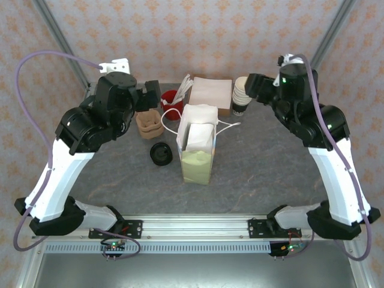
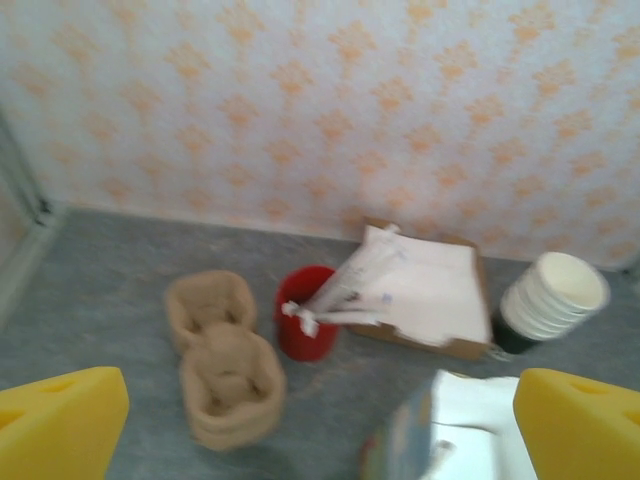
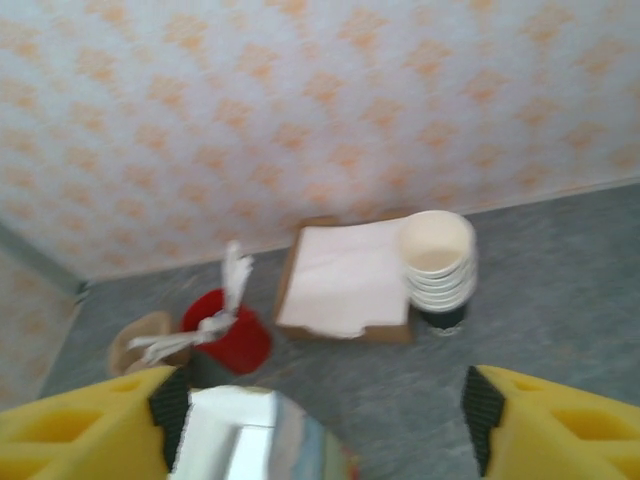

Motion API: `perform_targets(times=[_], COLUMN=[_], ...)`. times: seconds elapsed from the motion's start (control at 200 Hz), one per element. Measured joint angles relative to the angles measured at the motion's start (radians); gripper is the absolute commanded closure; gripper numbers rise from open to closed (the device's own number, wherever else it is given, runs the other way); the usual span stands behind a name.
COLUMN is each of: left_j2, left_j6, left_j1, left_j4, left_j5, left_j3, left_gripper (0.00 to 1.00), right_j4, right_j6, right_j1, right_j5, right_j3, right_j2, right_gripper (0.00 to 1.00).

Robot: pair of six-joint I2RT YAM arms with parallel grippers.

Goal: Pack the takeout coffee

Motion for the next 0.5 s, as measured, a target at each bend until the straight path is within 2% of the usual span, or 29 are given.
perform_targets(times=[0.085, 0.175, 0.34, 0.5], left_j2=[-0.043, -0.089, -0.169, -0.214], left_j6=[0.058, 0.119, 0.227, 0.248], left_j1=[0.014, 0.051, 0.104, 0.183], left_j4=[0.037, 0.084, 0.195, 0.266], left_j5=[-0.079, -0.148, -0.230, -0.274], left_j3=[-0.068, -0.153, -0.356, -0.542], left_gripper=[0.00, 0.00, 0.00, 0.00], right_j4=[0.030, 0.075, 0.164, 0.256], right_j6=[-0.015, -0.030, -0.044, -0.033], right_j1=[-0.067, -0.131, -0.209, -0.288], right_j5=[0.041, 0.073, 0.119, 0.184], right_j3=[-0.097, -0.203, -0.398, -0.588], right_j2=[-0.054, -0.102, -0.171, -0.200], right_gripper=[0.14, 0.00, 0.01, 0.01])
